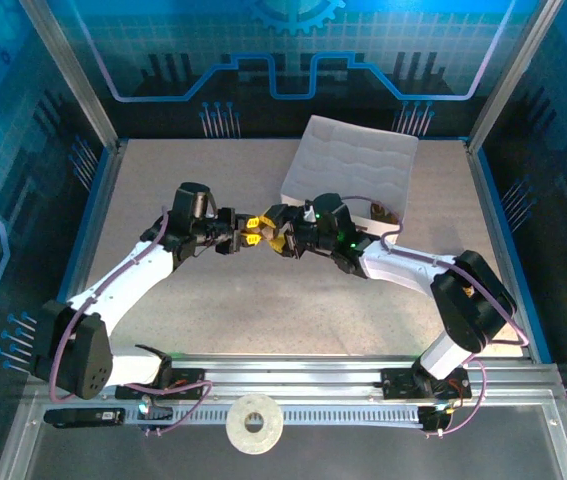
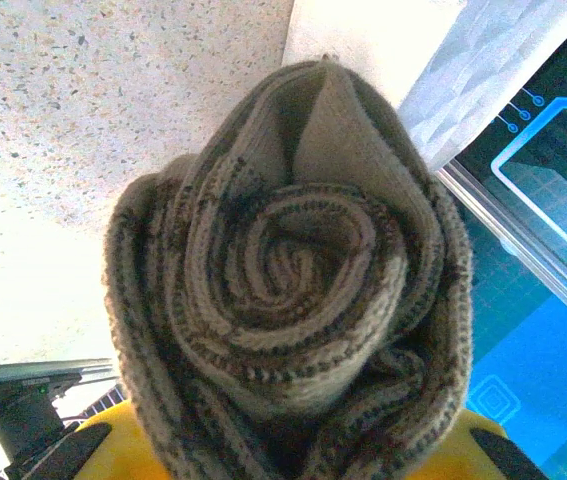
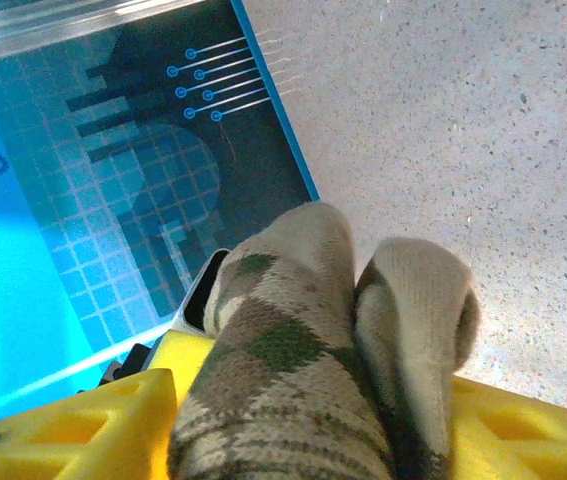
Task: Roll the socks
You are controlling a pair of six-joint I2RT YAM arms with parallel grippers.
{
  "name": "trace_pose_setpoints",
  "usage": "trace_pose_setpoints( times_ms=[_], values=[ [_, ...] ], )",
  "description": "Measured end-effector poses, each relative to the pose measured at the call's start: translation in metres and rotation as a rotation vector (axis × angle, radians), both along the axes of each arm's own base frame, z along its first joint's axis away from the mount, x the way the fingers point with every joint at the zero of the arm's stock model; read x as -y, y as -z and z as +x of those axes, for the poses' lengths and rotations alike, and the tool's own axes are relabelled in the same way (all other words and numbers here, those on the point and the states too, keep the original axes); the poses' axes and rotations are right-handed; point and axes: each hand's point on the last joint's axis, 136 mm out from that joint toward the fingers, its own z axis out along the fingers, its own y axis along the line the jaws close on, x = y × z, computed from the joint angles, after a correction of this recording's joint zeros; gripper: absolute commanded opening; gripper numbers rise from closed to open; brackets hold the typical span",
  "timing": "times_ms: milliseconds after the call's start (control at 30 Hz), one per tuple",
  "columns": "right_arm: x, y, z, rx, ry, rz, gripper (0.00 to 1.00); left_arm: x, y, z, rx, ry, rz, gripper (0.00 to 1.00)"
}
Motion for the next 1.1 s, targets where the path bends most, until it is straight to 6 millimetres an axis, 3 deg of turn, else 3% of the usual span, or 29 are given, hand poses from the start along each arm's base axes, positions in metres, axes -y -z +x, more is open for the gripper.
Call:
trace_pose_setpoints(
  times_ms=[267,500,567,600,633,733,833,933,1000,1100],
  values=[
    [-0.001,-0.003,0.002,0.033,-0.039,-0.054,0.42,-0.002,-0.003,-0.001,0.006,-0.003,-0.002,0.0],
    [0.001,-0.002,0.002,0.058,-0.077,-0.137,0.16,-0.002,-0.002,-0.002,0.002,-0.004,0.0,0.0],
    [0.003,-0.001,0.001,0.061,-0.089,-0.165,0.04,-0.001,0.0,-0.004,-0.001,-0.001,0.001,0.18],
    [0.003,0.0,0.0,0.063,-0.093,-0.176,0.0,0.0,0.0,-0.004,-0.002,0.001,0.001,0.36],
    [0.004,0.0,0.0,0.068,-0.098,-0.197,0.0,0.0,0.001,-0.005,-0.001,0.003,0.003,0.55],
    [0.01,-0.007,0.004,0.106,-0.095,-0.282,0.0,0.003,0.005,-0.009,-0.013,0.015,0.016,0.93],
    [0.024,-0.02,0.01,0.163,-0.089,-0.416,0.0,0.005,0.002,-0.014,-0.003,0.043,0.064,0.98],
    [0.046,-0.038,0.012,0.227,-0.094,-0.557,0.0,-0.001,-0.019,-0.008,0.07,0.044,0.145,0.99],
    [0.072,-0.047,0.016,0.258,-0.09,-0.669,0.0,-0.008,-0.041,-0.003,0.154,0.037,0.216,0.99],
    [0.13,-0.053,0.034,0.262,-0.051,-0.869,0.0,-0.017,-0.087,-0.006,0.354,0.056,0.339,0.98]
  ],
)
